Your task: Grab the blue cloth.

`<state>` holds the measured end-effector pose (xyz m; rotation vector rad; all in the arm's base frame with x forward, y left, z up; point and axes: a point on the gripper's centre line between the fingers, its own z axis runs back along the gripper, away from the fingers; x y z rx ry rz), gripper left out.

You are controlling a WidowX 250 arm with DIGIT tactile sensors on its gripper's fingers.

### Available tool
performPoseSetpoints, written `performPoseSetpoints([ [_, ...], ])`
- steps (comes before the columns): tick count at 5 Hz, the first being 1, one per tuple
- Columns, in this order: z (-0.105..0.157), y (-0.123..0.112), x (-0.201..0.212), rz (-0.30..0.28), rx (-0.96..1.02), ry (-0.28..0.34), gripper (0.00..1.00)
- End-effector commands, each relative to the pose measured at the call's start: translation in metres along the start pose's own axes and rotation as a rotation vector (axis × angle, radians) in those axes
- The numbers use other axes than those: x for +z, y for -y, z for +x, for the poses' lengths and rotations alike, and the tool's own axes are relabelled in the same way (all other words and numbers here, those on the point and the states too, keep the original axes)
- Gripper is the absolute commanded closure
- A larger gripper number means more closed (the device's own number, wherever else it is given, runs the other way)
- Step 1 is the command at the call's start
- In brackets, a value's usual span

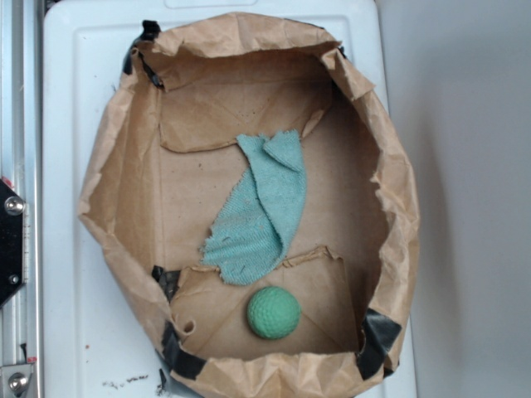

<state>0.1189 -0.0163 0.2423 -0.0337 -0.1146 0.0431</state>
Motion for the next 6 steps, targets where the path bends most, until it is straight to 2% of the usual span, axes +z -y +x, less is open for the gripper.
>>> performPoseSetpoints([
  [1,0.0,0.0,0.0,0.0,0.0,0.0,0.0],
  [2,0.041,0.003,-0.015,0.008,0.025,0.039,0.0],
  [3,0.069,0.0,-0.027,-0.001,0.009,0.104,0.0],
  [4,0.089,-0.008,-0.037,0.016,-0.019,0.162,0.0],
  [6,0.125,-0.027,-0.067,0.066,0.001,0.235,0.0],
])
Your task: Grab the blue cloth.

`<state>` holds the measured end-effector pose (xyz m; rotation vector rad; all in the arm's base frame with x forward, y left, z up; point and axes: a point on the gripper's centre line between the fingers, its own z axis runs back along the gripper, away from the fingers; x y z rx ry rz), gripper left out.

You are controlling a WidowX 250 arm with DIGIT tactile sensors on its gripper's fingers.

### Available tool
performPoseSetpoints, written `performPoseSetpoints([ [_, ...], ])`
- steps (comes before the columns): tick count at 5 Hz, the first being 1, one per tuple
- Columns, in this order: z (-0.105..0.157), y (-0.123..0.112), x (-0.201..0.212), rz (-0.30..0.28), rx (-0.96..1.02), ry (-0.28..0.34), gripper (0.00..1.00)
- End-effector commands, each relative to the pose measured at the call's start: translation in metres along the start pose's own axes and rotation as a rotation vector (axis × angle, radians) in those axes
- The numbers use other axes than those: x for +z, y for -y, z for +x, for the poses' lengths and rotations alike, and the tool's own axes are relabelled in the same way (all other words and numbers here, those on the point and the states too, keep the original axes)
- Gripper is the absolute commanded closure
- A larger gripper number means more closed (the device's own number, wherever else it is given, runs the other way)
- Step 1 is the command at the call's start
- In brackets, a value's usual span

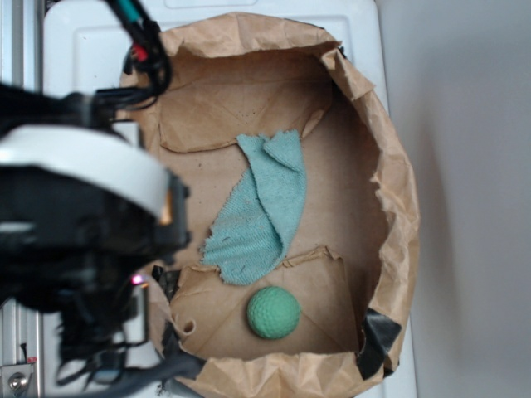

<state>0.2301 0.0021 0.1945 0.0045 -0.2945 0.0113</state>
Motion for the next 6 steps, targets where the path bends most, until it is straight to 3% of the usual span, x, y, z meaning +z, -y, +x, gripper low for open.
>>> performPoseSetpoints([
  [1,0.026,-0.016,-0.032,0.055,0.056,0.064,0.0],
  [2,0.025,-0.02,-0.053,0.08,0.125,0.062,0.0],
  [3,0.023,-0.026,-0.065,0.105,0.359,0.078,0.0],
  [4,0.014,-0.032,-0.072,0.108,0.619,0.155,0.0],
  [6,0.014,-0.032,-0.072,0.108,0.619,0.155,0.0],
])
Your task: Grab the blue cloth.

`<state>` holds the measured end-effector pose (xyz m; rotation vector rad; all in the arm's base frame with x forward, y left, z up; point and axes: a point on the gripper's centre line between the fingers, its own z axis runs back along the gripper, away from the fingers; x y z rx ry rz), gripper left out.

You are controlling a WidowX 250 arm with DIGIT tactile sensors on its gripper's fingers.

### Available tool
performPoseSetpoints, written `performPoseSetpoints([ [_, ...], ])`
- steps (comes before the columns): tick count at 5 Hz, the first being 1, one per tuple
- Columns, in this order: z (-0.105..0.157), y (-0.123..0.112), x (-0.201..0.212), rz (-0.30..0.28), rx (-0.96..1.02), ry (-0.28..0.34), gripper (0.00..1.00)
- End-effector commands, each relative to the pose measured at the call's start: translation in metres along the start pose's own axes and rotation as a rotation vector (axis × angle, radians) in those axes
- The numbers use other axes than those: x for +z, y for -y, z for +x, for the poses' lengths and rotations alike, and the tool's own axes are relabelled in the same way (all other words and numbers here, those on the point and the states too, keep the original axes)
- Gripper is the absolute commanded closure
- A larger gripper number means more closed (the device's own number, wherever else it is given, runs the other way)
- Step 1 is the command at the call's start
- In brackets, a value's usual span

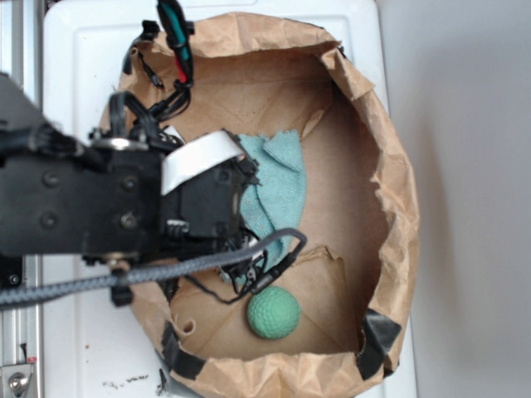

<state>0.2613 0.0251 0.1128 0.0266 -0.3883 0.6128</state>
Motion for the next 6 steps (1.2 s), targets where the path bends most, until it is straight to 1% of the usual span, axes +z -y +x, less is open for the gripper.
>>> performPoseSetpoints([
  [1,0.013,-0.005,0.013,-0.014,0.034,0.049,0.0],
  [3,0.013,-0.005,0.013,-0.014,0.034,0.049,0.0],
  [4,0.008,0.009,-0.011,-0.02,0.067,0.041,0.0],
  [5,0.005,0.016,-0.027,-0.047,0.091,0.054,0.0],
  [6,0.006,0.019,-0.039,-0.066,0.106,0.021,0.0],
])
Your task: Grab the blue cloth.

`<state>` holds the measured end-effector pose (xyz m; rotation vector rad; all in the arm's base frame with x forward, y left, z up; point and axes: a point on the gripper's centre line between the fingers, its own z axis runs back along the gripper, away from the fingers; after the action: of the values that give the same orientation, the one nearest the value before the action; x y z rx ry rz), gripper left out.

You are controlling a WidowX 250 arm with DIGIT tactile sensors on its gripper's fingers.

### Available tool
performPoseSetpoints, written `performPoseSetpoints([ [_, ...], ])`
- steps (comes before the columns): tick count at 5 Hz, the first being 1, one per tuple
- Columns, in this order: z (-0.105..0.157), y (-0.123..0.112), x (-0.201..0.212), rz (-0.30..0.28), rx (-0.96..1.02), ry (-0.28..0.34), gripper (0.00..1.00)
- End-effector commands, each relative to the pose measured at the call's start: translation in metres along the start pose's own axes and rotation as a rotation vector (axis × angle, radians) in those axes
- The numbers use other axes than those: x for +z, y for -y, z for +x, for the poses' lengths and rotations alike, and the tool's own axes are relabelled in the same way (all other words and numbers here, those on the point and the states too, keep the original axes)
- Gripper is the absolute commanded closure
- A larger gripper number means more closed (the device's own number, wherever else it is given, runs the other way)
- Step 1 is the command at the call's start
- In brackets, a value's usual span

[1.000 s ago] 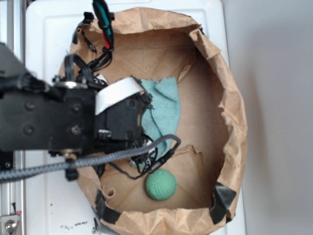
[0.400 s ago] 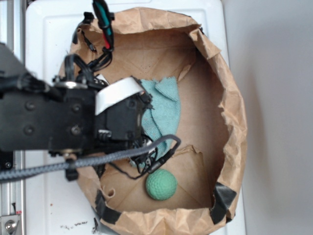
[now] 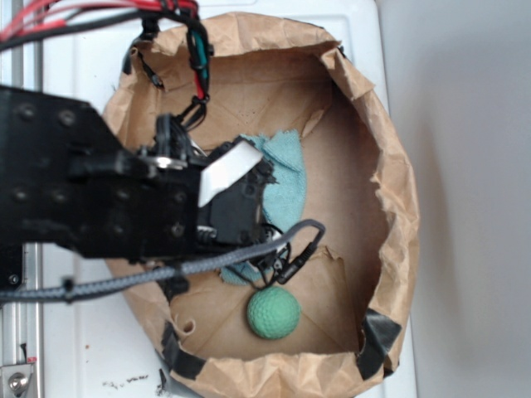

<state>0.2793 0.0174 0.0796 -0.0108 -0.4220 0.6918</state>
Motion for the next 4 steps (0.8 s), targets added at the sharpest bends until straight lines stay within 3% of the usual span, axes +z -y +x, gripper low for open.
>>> performPoseSetpoints([
  [1,0.001,0.016,-0.017,-0.03,0.038,-0.025,0.0],
  [2,-0.005,0.026,-0.029,-0.007,0.034,-0.029,0.0],
  [3,-0.006,0.028,-0.035,0.008,0.049,-0.037,1.0],
  [4,-0.005,0.024,-0.033,0.006,0.056,-0.024,1.0],
])
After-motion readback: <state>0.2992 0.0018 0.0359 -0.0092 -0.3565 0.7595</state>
